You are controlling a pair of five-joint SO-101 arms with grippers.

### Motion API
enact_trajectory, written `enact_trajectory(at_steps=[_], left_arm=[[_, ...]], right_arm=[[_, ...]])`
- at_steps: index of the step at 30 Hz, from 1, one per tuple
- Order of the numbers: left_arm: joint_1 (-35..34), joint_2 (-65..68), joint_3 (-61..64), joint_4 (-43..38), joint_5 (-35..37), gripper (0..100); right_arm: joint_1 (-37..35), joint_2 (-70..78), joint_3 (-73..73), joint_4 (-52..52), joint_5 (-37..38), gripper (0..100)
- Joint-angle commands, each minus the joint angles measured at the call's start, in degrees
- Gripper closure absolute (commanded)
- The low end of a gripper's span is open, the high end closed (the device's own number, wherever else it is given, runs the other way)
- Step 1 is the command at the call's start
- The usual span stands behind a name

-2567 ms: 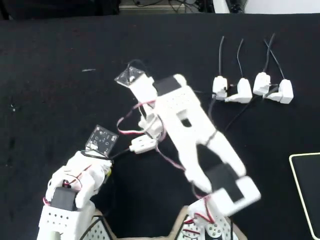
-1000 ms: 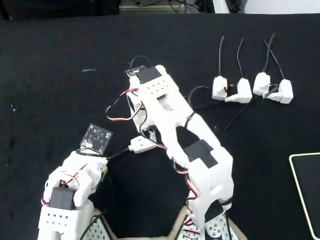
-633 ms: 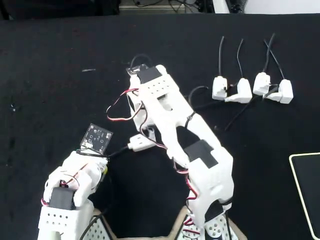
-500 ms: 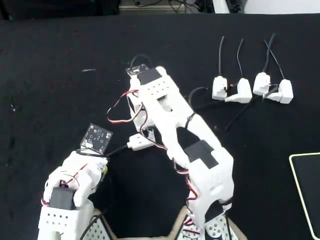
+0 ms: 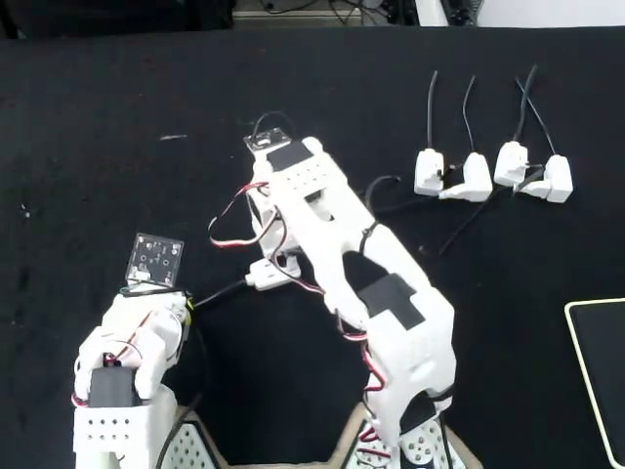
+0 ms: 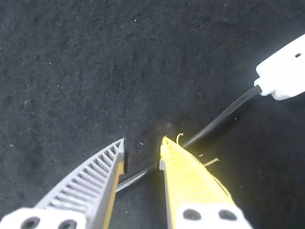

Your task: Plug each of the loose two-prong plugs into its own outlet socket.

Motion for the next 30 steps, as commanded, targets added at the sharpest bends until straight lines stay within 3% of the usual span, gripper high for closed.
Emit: enact_trajectory(at_steps=[1,9,13,18,23,26,30], left_arm=[[-0.3,-0.4,-2.7,-1.0,0.7,87],[-0.6,-0.4,-2.7,-1.0,0.6,87],[-0.6,-0.4,-2.7,-1.0,0.5,87],[-0.7,-0.4,-2.7,-1.0,0.5,87],[-1.3,-0.4,-2.7,-1.6,0.5,87],[-6.3,-0.4,-2.7,-4.0,1.8,87],[-15.6,-0.4,-4.4,-6.9,9.8,87]], right_arm=[[-2.2,-0.2,0.7,-2.5,-0.1,98.8],[-2.3,-0.7,-1.2,-2.1,2.1,98.2],[-2.9,-0.7,-2.0,-1.1,5.0,86.2],[-5.3,-1.4,-6.0,-0.7,15.3,70.7],[-5.6,-7.7,-8.8,-0.7,24.5,69.5],[-5.2,-12.7,-7.4,0.6,33.1,69.4],[-4.7,-17.7,-2.9,1.1,46.2,69.4]])
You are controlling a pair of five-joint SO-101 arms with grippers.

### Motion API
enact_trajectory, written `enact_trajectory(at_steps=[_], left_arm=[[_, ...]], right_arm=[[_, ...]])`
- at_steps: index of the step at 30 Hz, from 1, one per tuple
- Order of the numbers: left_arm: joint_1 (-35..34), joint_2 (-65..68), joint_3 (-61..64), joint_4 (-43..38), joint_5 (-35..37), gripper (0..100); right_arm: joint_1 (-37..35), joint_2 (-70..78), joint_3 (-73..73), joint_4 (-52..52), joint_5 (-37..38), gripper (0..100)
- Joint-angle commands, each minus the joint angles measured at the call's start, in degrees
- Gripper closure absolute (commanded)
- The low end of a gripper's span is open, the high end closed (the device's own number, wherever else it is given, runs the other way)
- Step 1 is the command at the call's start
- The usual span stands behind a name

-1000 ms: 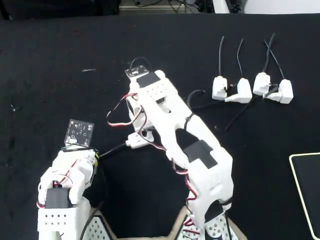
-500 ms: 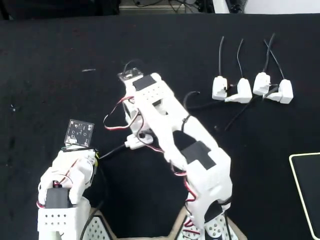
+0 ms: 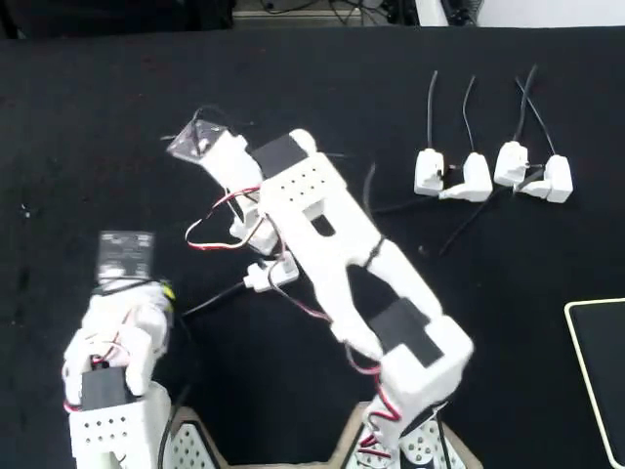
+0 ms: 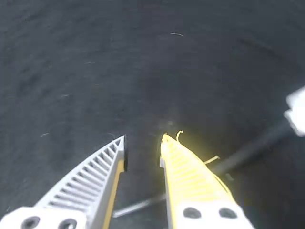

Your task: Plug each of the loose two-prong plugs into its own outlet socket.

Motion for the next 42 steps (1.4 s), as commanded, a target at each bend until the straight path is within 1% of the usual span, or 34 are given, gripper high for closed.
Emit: enact_trajectory(at_steps=[1,5,8,10,12,15,18,21,24,27,29,31,33,35,37,40,42], left_arm=[[-8.3,-0.4,-4.6,-2.5,6.9,87],[-15.4,-0.4,-4.8,-5.3,12.5,87],[-21.1,-0.4,-5.6,-6.4,17.5,87],[-24.0,-0.4,-6.2,-6.5,20.5,87],[-25.5,-0.4,-6.2,-6.7,21.9,87],[-25.3,-0.4,-6.2,-6.7,21.8,87],[-25.3,-0.4,-6.2,-6.7,21.8,87],[-25.3,-0.4,-6.2,-6.7,21.8,87],[-25.3,-0.4,-6.2,-6.7,21.8,87],[-25.3,-0.4,-6.2,-6.7,21.8,87],[-25.3,-0.4,-6.2,-6.7,21.8,87],[-25.3,-0.4,-6.2,-6.7,21.8,87],[-25.3,-0.4,-6.2,-6.7,21.8,87],[-25.3,-0.4,-6.2,-6.7,21.8,87],[-25.3,-0.4,-6.2,-6.7,21.8,87],[-25.3,-0.4,-6.1,-6.7,21.8,87],[-25.3,-0.4,-6.1,-6.7,21.9,87]], right_arm=[[-0.3,-6.4,2.7,0.5,12.4,69.4],[-1.8,-6.3,10.0,0.4,27.3,69.1],[-2.9,-5.2,13.8,0.3,32.7,69.1],[-3.3,-4.1,15.1,0.3,34.4,69.1],[-3.7,-2.4,15.5,-0.6,34.8,69.1],[-4.0,0.6,15.6,-2.1,34.7,69.1],[-5.4,2.2,15.7,-1.1,34.6,69.4],[-8.0,2.0,16.8,0.9,33.6,69.4],[-9.3,1.8,19.3,-1.5,33.3,69.4],[-8.0,2.3,22.2,-7.0,33.1,69.6],[-5.9,3.0,23.3,-9.8,32.3,73.6],[-3.1,3.7,23.3,-12.5,29.3,84.4],[0.0,4.2,23.3,-16.2,25.8,99.2],[4.3,3.7,23.3,-18.4,21.9,96.1],[9.0,2.1,22.5,-18.1,18.0,99.1],[16.2,-3.3,22.4,-17.3,12.1,98.8],[20.9,-7.7,22.5,-17.3,6.8,98.8]])
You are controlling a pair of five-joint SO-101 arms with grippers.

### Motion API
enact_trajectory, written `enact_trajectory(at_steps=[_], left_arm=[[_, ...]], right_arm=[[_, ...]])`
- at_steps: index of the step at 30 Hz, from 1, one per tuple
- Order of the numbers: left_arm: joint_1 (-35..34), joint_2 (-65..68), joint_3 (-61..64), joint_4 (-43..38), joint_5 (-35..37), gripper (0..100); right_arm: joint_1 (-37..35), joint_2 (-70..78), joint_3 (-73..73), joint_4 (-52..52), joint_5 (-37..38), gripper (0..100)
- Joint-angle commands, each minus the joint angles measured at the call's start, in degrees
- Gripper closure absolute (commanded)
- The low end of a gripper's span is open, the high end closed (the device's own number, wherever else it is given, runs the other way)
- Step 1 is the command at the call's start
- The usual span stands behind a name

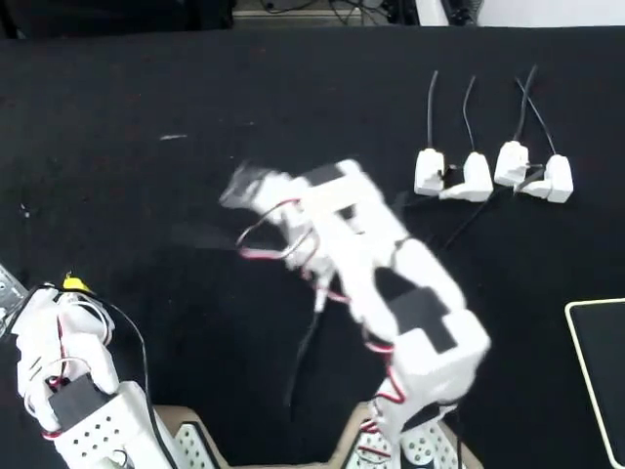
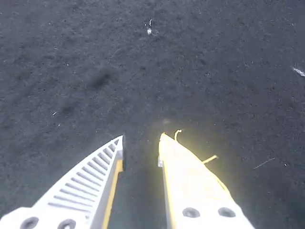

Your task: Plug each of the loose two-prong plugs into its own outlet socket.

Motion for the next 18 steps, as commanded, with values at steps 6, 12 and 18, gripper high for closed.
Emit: enact_trajectory(at_steps=[6,12,18], left_arm=[[0.1,-0.4,-3.4,-1.1,0.8,87],[2.2,-0.4,-3.2,-1.1,0.5,87],[2.2,-0.4,-3.2,-1.1,0.5,87]], right_arm=[[15.9,-16.1,-1.5,-1.8,-20.8,98.8],[20.0,-10.8,-7.6,-4.2,-33.0,98.8],[20.4,1.1,-21.7,1.7,-37.7,98.8]])
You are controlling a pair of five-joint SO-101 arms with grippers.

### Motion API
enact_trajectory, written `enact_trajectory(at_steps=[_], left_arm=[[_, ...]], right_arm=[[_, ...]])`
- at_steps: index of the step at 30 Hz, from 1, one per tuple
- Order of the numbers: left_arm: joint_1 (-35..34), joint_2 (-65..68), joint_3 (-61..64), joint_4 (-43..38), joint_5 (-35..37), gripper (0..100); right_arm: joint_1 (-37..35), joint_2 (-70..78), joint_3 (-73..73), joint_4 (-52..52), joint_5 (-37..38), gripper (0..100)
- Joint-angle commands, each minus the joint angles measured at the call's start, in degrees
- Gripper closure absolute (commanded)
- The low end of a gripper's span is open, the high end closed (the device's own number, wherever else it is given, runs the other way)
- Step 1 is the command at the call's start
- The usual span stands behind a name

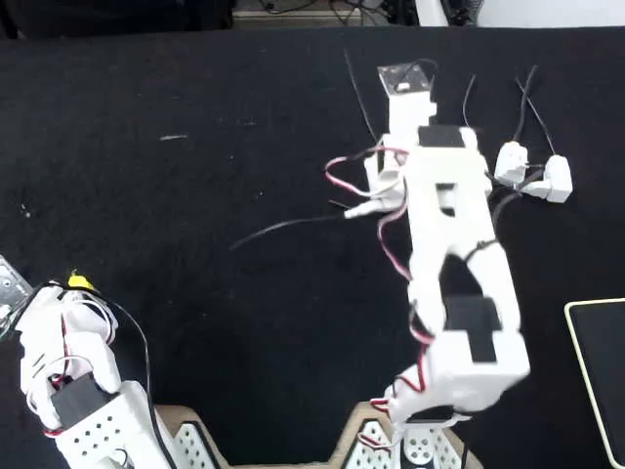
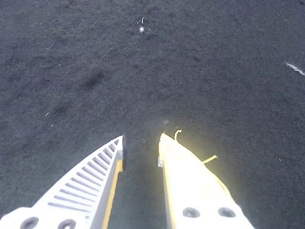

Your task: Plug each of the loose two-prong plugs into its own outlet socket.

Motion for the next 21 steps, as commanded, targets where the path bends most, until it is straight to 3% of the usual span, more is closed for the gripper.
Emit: enact_trajectory(at_steps=[1,9,15,21], left_arm=[[0.7,-0.4,-3.2,-1.1,0.5,87],[0.7,-0.4,-3.2,-1.1,0.4,87],[0.7,-0.4,-3.2,-1.1,0.4,87],[0.7,-0.4,-3.2,-1.1,0.4,87]], right_arm=[[0.9,4.4,-11.9,3.3,-3.6,98.8],[1.5,20.2,-27.6,5.2,-8.9,98.8],[2.7,28.2,-38.6,12.9,-9.0,98.8],[6.2,33.0,-45.0,13.8,-8.5,98.8]])
